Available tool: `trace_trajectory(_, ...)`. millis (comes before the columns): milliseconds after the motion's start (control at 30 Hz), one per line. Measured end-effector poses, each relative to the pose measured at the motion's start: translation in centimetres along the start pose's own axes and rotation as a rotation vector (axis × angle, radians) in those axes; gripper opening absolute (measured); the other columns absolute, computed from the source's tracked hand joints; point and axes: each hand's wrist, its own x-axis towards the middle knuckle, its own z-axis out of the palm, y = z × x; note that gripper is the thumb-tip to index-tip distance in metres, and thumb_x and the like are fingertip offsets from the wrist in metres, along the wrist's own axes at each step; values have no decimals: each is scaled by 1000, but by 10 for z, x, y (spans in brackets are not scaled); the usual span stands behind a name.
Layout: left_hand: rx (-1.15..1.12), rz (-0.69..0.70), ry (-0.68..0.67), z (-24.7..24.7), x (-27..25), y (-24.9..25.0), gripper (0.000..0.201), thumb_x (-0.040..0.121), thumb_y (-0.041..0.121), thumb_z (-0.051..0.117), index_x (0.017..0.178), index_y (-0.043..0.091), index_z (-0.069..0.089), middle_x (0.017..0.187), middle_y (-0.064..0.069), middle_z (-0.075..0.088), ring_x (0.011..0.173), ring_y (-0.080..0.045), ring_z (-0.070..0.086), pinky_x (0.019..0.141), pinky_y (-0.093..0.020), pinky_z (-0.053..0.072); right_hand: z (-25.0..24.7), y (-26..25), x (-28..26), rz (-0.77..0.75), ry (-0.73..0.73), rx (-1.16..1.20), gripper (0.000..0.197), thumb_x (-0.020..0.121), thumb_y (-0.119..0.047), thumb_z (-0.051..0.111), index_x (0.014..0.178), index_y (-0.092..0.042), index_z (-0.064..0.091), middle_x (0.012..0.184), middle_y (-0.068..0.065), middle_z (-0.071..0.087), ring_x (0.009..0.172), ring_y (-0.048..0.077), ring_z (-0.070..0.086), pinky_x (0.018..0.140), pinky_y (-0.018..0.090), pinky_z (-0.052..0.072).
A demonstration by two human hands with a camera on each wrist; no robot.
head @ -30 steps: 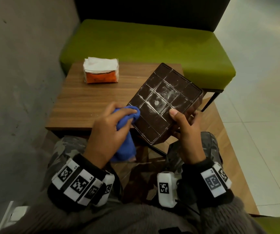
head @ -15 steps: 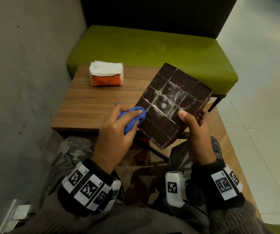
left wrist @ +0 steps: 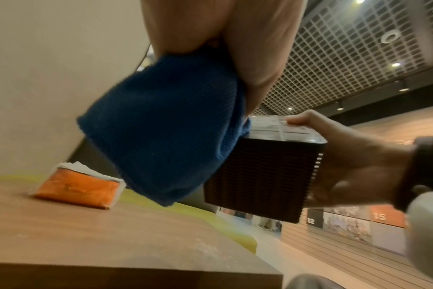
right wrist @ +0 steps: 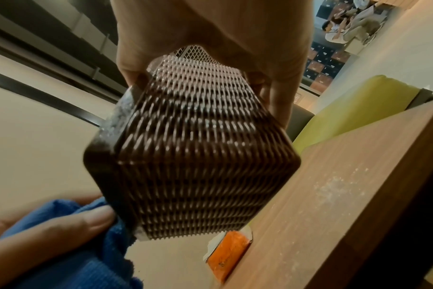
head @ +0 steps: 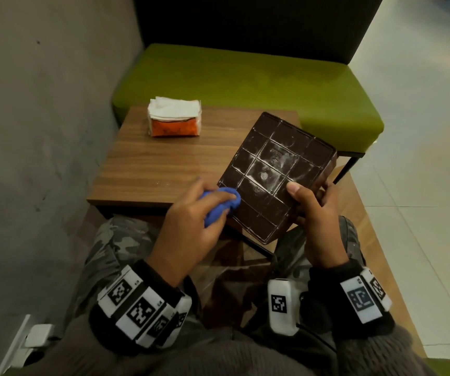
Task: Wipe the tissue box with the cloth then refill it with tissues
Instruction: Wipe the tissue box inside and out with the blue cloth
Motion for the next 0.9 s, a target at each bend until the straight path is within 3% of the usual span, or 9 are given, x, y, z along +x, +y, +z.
trace_trajectory(67, -2, 2, -20, -1, -3, -1, 25, 84, 19, 59, 106, 11, 68, 104, -2, 57, 96, -10, 55, 87, -18, 45, -2, 0, -1, 7, -8, 7, 98, 53, -49, 75, 140, -21, 38, 125, 0, 61, 113, 21, 64, 92, 43, 56)
trace_trajectory(133, -26, -64, 49, -4, -4, -8, 25, 83, 11, 61, 107, 9, 68, 107, -2, 57, 99, -12, 57, 90, -29, 48, -2, 1, -6, 4, -18, -1, 100, 53, -49, 75, 140, -20, 36, 125, -1, 60, 113, 20, 64, 92, 41, 57)
trace_trajectory(200, -12, -45, 70, -5, -7, -7, 27, 84, 16, 59, 109, 9, 67, 109, -2, 57, 101, -13, 57, 92, -36, 48, -3, 1, -9, -14, -9, -7, 101, 53, -50, 74, 141, -20, 35, 125, -2, 59, 112, 17, 64, 88, 36, 58)
trace_trajectory(300, 21, 56, 19, -1, -15, 12, 30, 84, 20, 55, 109, 10, 67, 106, -3, 56, 97, -13, 55, 89, -30, 48, -2, 0, -14, -21, -13, 2, 102, 53, -51, 73, 142, -21, 34, 124, -5, 59, 111, 15, 64, 86, 32, 59)
trace_trajectory(433, 19, 62, 44, -6, -3, 19, 29, 84, 14, 58, 111, 10, 67, 106, -5, 56, 98, -16, 55, 88, -27, 46, 1, -1, -20, -43, -14, -1, 99, 55, -51, 74, 140, -21, 35, 124, -3, 60, 111, 17, 65, 92, 42, 57)
trace_trajectory(667, 5, 7, -12, -18, -24, 16, 29, 84, 25, 54, 107, 13, 68, 106, 2, 56, 97, -11, 57, 85, -30, 50, 1, 4, -30, -72, -68, -5, 85, 53, -49, 75, 127, -26, 42, 110, -8, 61, 94, 0, 67, 78, 23, 58)
trace_trajectory(800, 9, 7, 29, -20, -15, 20, 24, 85, 16, 59, 108, 14, 68, 108, -2, 57, 100, -14, 57, 88, -31, 49, 4, 8, -37, -53, -111, 16, 76, 53, -48, 74, 120, -33, 43, 110, -9, 63, 96, 3, 68, 79, 26, 59)
trace_trajectory(900, 38, 15, -14, -23, -24, 19, 28, 84, 24, 54, 107, 14, 68, 106, 0, 58, 98, -12, 57, 86, -30, 49, 1, 6, -36, -56, -80, 35, 81, 52, -47, 75, 124, -26, 44, 108, -10, 63, 96, 5, 69, 78, 26, 59)
